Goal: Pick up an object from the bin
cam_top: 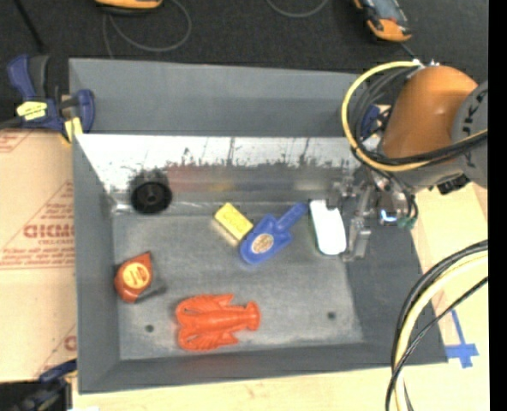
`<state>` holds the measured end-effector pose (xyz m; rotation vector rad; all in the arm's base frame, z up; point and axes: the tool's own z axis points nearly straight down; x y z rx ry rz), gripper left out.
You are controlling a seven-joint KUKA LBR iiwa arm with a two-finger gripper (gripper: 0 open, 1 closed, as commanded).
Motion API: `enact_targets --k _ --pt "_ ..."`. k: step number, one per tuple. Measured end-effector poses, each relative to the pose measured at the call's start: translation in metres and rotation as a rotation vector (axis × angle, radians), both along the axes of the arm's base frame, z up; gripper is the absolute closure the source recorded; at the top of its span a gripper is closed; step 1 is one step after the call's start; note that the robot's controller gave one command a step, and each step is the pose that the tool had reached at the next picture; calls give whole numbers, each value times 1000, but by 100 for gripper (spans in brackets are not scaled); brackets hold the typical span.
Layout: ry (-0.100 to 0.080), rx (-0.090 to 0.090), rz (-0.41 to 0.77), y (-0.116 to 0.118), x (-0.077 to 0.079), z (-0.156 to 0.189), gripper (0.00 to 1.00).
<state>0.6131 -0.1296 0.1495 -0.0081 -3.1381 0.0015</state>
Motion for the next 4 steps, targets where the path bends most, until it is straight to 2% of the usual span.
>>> enact_targets --k 1,2,3,4 --pt "-8 -1 3 0 2 5 0" --pt "-16 -5 270 29 26 -37 0" --pt "-9 2 413 45 32 -66 0" --pt "-9 -1 627 69 35 -46 0"
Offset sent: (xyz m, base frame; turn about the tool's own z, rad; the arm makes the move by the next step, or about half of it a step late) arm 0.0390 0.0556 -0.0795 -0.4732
